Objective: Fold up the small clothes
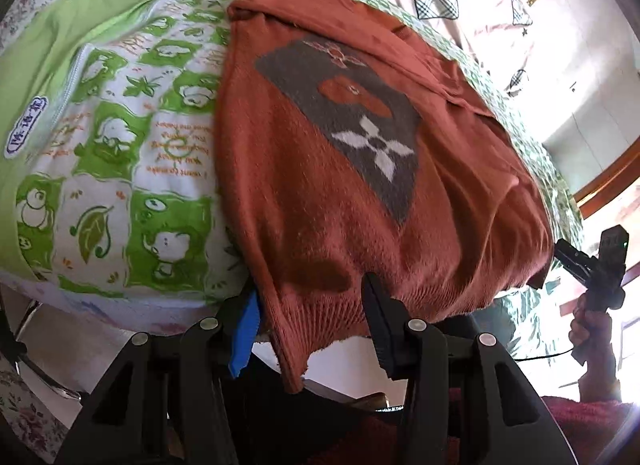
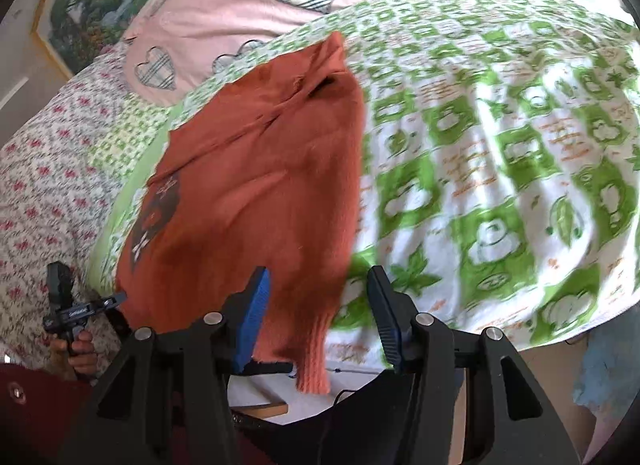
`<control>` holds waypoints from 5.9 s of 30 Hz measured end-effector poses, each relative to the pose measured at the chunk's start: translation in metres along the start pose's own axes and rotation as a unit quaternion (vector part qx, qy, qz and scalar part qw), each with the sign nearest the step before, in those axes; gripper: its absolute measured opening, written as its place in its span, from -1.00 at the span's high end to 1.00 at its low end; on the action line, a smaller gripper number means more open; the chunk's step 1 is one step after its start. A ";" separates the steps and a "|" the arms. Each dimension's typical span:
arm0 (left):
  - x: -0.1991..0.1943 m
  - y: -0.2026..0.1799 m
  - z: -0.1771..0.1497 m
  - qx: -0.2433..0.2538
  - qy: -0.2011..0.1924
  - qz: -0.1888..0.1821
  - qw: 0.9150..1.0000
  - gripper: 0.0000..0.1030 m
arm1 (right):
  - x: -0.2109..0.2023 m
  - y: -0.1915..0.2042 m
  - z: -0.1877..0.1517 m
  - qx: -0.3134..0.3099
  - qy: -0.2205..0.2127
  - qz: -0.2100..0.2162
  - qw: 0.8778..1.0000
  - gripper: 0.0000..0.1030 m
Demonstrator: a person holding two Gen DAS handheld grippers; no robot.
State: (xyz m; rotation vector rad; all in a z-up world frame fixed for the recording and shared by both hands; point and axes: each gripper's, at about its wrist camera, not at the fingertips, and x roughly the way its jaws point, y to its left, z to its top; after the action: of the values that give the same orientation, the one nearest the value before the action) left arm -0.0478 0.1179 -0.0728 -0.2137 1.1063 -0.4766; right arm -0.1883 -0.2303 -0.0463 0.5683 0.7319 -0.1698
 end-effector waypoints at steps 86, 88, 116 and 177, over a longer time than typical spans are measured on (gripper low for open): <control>0.095 0.040 0.399 -0.045 -0.147 0.086 0.984 -0.08 | 0.208 0.012 0.341 -0.016 -0.077 -0.084 0.993 0.49; 0.088 0.034 0.376 -0.042 -0.146 0.078 0.985 -0.09 | 0.199 0.019 0.317 -0.027 -0.069 -0.067 0.995 0.47; 0.044 0.000 0.157 -0.130 -0.081 0.009 0.988 -0.32 | 0.112 0.026 0.156 0.018 -0.053 -0.025 0.998 0.43; 0.127 -0.240 0.240 0.164 -0.164 -0.042 0.972 0.80 | 0.229 0.080 0.310 -0.029 0.031 0.168 0.985 0.72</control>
State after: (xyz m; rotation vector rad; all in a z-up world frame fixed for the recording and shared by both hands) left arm 0.1500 -0.1692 0.0255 -0.0453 0.6856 -0.6666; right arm 0.1886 -0.3219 0.0203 0.6353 0.6882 0.1818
